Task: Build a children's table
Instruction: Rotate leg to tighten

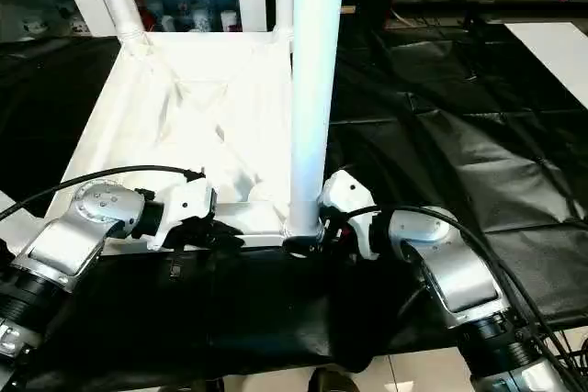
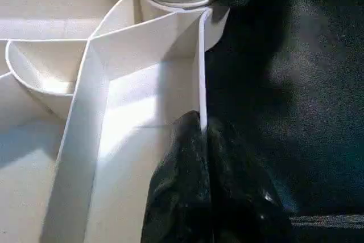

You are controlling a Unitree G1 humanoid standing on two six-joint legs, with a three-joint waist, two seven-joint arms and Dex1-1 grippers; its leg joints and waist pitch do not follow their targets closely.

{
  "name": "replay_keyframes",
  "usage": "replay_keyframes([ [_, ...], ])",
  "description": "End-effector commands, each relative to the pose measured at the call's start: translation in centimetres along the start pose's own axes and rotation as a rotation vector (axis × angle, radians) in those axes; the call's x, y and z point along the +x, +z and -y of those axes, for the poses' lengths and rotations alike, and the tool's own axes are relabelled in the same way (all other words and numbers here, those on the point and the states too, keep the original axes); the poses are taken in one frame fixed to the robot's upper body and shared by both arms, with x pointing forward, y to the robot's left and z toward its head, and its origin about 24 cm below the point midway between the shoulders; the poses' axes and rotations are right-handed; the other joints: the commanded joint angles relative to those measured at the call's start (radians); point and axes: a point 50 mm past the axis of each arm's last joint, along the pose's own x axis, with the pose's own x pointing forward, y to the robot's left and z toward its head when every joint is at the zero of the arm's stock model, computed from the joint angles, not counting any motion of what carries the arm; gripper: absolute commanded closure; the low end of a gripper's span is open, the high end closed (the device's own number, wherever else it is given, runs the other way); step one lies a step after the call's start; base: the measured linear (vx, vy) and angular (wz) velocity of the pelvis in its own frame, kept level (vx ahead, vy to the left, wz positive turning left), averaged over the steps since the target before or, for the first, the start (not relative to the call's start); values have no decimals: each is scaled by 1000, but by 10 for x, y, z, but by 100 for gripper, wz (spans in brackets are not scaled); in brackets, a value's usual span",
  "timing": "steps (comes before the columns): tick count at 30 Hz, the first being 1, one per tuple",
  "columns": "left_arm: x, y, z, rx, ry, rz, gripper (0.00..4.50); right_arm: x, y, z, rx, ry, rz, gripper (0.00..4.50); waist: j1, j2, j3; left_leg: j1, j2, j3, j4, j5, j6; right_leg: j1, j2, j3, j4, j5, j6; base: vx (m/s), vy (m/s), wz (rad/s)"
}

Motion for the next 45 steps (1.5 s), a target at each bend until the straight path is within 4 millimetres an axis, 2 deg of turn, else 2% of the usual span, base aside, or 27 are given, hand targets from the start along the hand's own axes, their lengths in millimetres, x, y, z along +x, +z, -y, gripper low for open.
replay_keyframes([
  [1,9,-5,10,-9,-65,-26,450,2,-3,-2,8,5,7,171,0,-2,-61,19,50,-18,-57,-134,85,52,-60,42,-44,-64,-281,0,0,0],
  [9,10,-6,10,-20,-62,-28,450,3,-6,-4,24,-14,14,178,-4,0,-59,20,50,-19,-59,-151,78,50,-59,42,-47,-82,-278,0,0,0],
  [13,19,-7,2,-72,34,-36,450,10,-10,-1,95,-127,44,178,-11,-2,-54,19,49,-18,-62,-178,67,45,-60,43,-55,-132,-270,0,0,0],
  [14,24,-7,0,-87,61,-46,450,16,-12,3,132,-205,54,178,-11,-3,-50,19,49,-21,-66,-207,50,47,-63,42,-62,-198,-259,0,0,0],
  [15,26,-7,-1,-93,67,-49,450,18,-12,4,152,-230,62,178,-14,-3,-47,19,48,-20,-68,-225,43,43,-62,43,-66,-237,-249,0,0,0],
  [16,32,-6,-4,-105,104,-60,450,25,-11,8,235,-309,96,178,-18,-5,-43,21,46,-25,-73,-280,15,41,-64,43,-77,-365,-209,0,0,0],
  [17,36,-4,-7,-112,127,-62,450,30,-10,9,282,-358,112,178,-21,-5,-41,20,44,-26,-75,-295,8,38,-65,43,-82,-402,-195,-51,-1,-7],
  [18,40,-3,-8,-117,144,-61,450,34,-10,10,311,-389,113,178,-21,-7,-39,22,43,-32,-78,-324,-10,38,-68,40,-89,-476,-165,-52,-1,-9],
  [19,54,5,-13,-139,208,-46,450,49,-11,12,413,-510,106,178,-24,-9,-38,23,40,-34,-79,-330,-18,33,-66,40,-94,-523,-137,-52,-1,-9],
  [20,56,7,-14,-144,217,-42,450,52,-11,12,430,-529,104,178,-25,-7,-36,27,40,-33,-80,-338,-23,27,-67,41,-99,-549,-129,-53,-2,-6],
  [22,65,12,-18,-167,261,-33,450,61,-10,11,457,-584,95,178,-24,-6,-38,34,40,-39,-82,-368,-33,23,-68,38,-109,-600,-95,0,0,0],
  [26,78,19,-23,-181,321,-33,450,74,-6,8,478,-632,94,178,-23,-8,-36,36,38,-39,-87,-388,-30,16,-63,38,-115,-591,-76,0,0,0],
  [28,84,23,-24,-148,325,-40,450,82,0,5,433,-637,87,178,-22,-4,-36,39,38,-40,-89,-408,-28,12,-64,37,-120,-593,-68,0,0,0],
  [31,83,23,-24,-128,311,-52,450,81,3,5,406,-647,93,178,-20,-1,-39,38,41,-42,-95,-410,-25,19,-66,37,-118,-554,-73,0,0,0],
  [33,81,21,-23,-112,300,-62,450,79,5,5,418,-631,131,178,-21,-2,-41,34,43,-41,-98,-405,-23,21,-65,37,-117,-526,-80,0,0,0],
  [35,79,19,-22,-108,294,-65,450,76,6,6,413,-637,143,122,-19,-2,-40,35,43,-39,-97,-402,-22,19,-67,40,-116,-511,-88,0,0,0],
  [36,76,17,-21,-102,286,-66,450,73,7,7,404,-631,160,122,-19,-2,-41,33,43,-38,-97,-396,-19,21,-68,41,-115,-504,-92,0,0,0],
  [38,74,14,-20,-99,278,-68,450,68,8,9,375,-639,161,94,-17,-3,-42,30,44,-37,-97,-377,-13,23,-68,42,-113,-485,-97,0,0,0],
  [39,72,13,-20,-88,270,-71,450,63,8,11,354,-634,159,86,-17,-6,-45,28,44,-36,-96,-354,-8,27,-67,42,-109,-456,-104,0,0,0],
  [40,68,9,-19,-86,267,-76,450,52,9,16,319,-619,159,79,-16,-4,-47,28,45,-34,-95,-335,-4,28,-66,43,-105,-418,-116,0,0,0],
  [42,66,8,-18,-82,265,-79,450,46,10,18,307,-606,158,73,-16,-5,-49,24,46,-31,-93,-304,8,35,-63,43,-97,-356,-135,0,0,0],
  [44,61,5,-17,-78,260,-81,450,25,9,19,239,-507,129,50,-14,-3,-52,25,47,-27,-88,-278,25,39,-65,44,-94,-325,-159,0,0,0],
  [45,61,5,-17,-78,260,-81,450,25,9,19,239,-507,129,35,-12,-5,-52,25,47,-26,-86,-271,30,40,-63,43,-94,-317,-159,0,0,0],
])
